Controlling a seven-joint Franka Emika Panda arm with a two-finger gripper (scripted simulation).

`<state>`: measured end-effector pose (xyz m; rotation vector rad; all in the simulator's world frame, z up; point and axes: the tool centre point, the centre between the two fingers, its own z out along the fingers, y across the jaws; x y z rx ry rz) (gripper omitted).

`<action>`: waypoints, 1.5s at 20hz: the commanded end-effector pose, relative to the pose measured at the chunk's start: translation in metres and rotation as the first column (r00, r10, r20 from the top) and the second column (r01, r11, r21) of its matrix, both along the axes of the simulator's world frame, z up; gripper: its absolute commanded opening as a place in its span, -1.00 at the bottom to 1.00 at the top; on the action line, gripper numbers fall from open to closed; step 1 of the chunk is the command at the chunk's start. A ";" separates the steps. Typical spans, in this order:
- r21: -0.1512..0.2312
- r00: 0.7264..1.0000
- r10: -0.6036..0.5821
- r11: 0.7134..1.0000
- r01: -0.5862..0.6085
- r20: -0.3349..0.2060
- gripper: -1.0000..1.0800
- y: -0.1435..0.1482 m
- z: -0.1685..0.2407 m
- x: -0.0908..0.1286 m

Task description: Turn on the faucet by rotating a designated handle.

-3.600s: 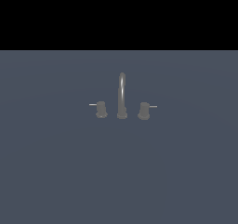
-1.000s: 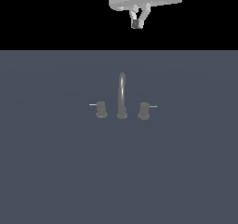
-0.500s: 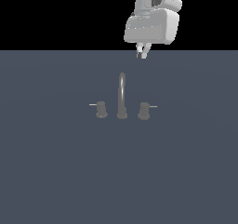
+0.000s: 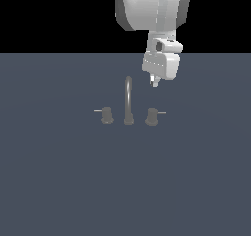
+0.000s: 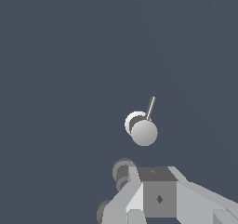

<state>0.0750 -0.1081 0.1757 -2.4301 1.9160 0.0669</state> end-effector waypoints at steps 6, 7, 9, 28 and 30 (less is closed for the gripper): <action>-0.036 0.985 -0.175 0.984 0.175 -0.001 -1.00 -0.021 -0.066 0.017; -0.040 0.981 -0.192 0.981 0.192 0.000 -1.00 -0.024 -0.073 0.018; -0.047 0.975 -0.221 0.974 0.221 0.001 -1.00 -0.027 -0.085 0.020; -0.063 0.958 -0.285 0.957 0.285 0.005 -1.00 -0.043 -0.113 0.008; -0.063 0.958 -0.285 0.956 0.285 0.005 -1.00 -0.046 -0.113 0.002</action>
